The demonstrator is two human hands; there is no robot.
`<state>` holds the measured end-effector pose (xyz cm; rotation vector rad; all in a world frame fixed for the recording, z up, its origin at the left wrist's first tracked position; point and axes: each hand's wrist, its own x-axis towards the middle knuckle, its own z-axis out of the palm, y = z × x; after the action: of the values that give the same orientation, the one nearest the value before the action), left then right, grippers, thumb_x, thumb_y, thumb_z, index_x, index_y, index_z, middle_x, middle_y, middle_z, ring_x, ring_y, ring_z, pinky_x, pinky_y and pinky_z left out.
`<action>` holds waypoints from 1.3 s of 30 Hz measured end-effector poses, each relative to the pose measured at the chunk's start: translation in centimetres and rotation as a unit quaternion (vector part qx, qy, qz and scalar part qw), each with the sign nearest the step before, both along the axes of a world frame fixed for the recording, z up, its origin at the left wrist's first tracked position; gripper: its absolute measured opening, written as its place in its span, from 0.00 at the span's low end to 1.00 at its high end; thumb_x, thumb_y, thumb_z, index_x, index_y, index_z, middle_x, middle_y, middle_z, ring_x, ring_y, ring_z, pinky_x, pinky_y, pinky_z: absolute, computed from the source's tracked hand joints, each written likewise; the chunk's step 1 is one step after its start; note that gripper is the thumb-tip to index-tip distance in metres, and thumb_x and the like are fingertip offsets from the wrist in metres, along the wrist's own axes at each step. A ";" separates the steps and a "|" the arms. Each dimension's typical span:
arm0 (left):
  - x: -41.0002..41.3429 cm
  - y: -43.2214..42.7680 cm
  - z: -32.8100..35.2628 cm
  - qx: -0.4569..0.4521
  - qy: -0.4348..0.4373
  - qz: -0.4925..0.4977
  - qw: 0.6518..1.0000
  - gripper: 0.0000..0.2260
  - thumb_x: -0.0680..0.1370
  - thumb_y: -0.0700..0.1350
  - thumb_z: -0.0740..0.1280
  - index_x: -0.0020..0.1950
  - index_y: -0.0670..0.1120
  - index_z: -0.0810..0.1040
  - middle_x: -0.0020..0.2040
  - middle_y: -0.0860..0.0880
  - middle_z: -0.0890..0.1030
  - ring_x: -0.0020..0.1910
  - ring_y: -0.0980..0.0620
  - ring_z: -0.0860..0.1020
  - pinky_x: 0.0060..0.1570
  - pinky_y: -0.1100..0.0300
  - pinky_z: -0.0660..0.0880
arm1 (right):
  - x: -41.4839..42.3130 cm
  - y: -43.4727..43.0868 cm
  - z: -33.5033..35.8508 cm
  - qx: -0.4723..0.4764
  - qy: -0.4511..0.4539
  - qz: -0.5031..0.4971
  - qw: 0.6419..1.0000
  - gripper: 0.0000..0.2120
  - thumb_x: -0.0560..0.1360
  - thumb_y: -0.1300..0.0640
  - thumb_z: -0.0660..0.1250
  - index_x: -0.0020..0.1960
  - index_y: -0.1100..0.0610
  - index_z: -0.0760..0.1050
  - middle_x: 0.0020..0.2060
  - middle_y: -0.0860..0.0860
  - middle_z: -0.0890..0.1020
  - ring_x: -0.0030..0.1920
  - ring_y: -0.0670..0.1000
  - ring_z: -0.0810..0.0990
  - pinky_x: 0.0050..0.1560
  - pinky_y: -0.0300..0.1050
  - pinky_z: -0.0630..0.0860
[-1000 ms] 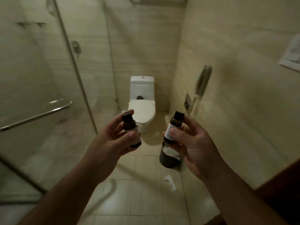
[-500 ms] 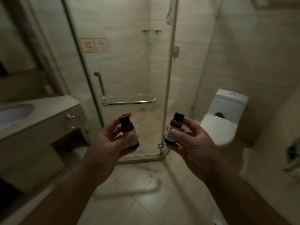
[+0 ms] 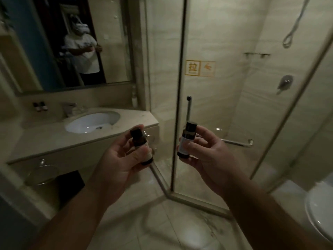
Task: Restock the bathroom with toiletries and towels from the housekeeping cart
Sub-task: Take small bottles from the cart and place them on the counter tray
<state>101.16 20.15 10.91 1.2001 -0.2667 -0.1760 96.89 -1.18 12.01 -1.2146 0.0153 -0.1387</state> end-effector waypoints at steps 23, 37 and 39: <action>22.5 10.7 0.5 0.037 -0.010 0.275 0.961 0.21 0.67 0.45 0.72 0.58 0.62 0.82 0.56 0.49 0.79 0.49 0.53 0.83 0.43 0.59 0.80 | 34.1 11.5 0.0 -0.031 -0.009 0.223 0.974 0.25 0.72 0.62 0.73 0.67 0.51 0.76 0.50 0.53 0.86 0.51 0.55 0.85 0.48 0.47 0.79; 29.4 11.9 0.2 0.049 0.005 0.418 0.907 0.24 0.69 0.43 0.72 0.62 0.60 0.78 0.62 0.41 0.78 0.57 0.41 0.80 0.44 0.57 0.80 | 48.0 16.3 -1.5 -0.031 -0.004 0.391 0.920 0.20 0.76 0.63 0.71 0.66 0.49 0.76 0.51 0.57 0.85 0.54 0.61 0.84 0.51 0.51 0.80; 30.2 12.9 0.1 0.053 0.005 0.427 0.903 0.24 0.69 0.42 0.72 0.63 0.61 0.78 0.62 0.42 0.78 0.57 0.41 0.81 0.44 0.56 0.80 | 49.1 17.6 -1.4 -0.033 -0.004 0.399 0.916 0.23 0.76 0.62 0.71 0.67 0.45 0.75 0.52 0.56 0.85 0.53 0.60 0.85 0.52 0.52 0.81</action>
<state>131.34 33.07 11.02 1.3244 0.2986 0.5777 145.97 16.39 10.58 -1.2031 -0.4944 0.5768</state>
